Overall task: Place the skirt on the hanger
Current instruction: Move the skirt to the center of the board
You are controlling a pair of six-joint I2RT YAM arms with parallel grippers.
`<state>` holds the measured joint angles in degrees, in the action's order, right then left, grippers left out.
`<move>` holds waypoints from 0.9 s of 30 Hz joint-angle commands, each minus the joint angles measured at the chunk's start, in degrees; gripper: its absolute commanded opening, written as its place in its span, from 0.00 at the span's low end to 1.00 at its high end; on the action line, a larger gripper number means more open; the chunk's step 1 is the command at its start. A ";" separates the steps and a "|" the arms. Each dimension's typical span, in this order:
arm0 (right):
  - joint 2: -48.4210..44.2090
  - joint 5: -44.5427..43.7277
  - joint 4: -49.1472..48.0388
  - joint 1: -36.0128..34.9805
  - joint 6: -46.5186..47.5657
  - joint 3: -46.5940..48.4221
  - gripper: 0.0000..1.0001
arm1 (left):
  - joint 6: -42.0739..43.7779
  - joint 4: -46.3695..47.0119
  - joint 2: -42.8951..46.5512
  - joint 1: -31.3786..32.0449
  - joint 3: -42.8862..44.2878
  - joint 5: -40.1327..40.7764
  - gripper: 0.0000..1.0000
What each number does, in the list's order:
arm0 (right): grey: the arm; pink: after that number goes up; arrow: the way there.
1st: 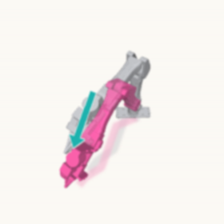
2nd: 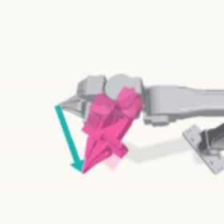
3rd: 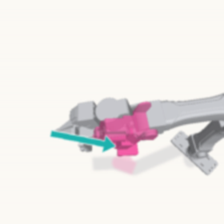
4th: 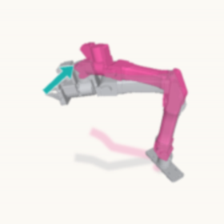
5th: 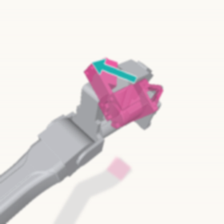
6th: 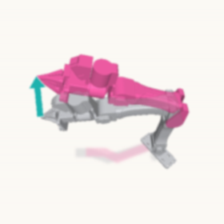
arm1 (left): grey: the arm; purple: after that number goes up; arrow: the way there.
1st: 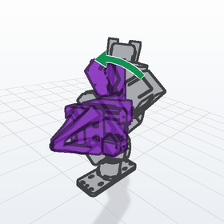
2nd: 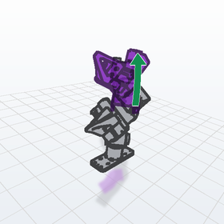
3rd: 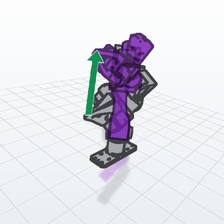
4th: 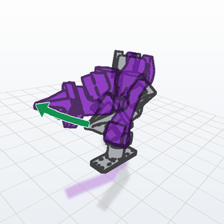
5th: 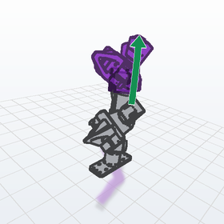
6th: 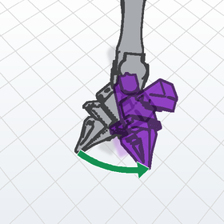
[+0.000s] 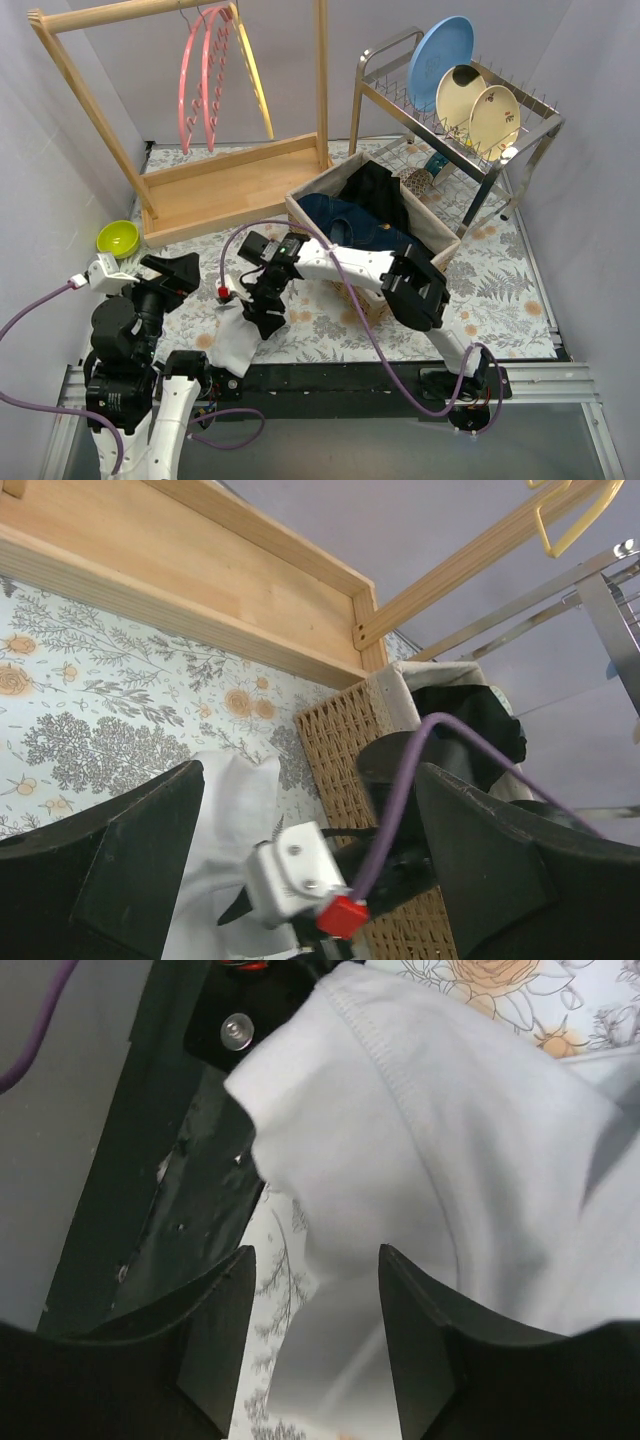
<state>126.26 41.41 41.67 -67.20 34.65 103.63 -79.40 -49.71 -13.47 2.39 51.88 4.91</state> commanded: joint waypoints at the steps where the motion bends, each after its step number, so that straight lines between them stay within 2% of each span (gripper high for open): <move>1: -10.76 3.59 6.04 2.86 7.69 -1.40 0.62 | 0.91 0.49 -1.47 0.16 -1.07 -2.79 0.87; 5: -17.69 -2.45 3.35 3.13 9.12 -7.99 0.64 | 0.65 1.28 -2.08 0.07 -2.66 -4.81 0.87; 10: -23.15 -14.49 -8.69 3.04 -3.78 -21.70 0.66 | 0.91 0.76 -3.22 0.07 -2.92 -7.63 0.87; 11: -24.64 -19.56 -11.41 2.60 -5.98 -26.51 0.66 | 0.91 0.67 -3.22 0.15 -3.01 -8.07 0.87; 14: -26.49 -25.40 -18.80 1.38 -13.28 -33.21 0.68 | 0.82 0.85 -3.05 0.15 -3.97 -8.60 0.87; 18: -28.17 -27.96 -30.47 -0.12 -21.72 -39.10 0.69 | 0.38 1.11 -3.31 0.07 -4.59 -9.47 0.87; 27: -26.15 -22.43 -37.53 -0.48 -35.78 -39.74 0.68 | 0.65 -0.03 -3.49 0.16 -3.54 -9.21 0.87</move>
<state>101.19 17.47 12.12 -67.55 7.99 63.61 -79.29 -49.12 -16.27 2.39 47.64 -3.31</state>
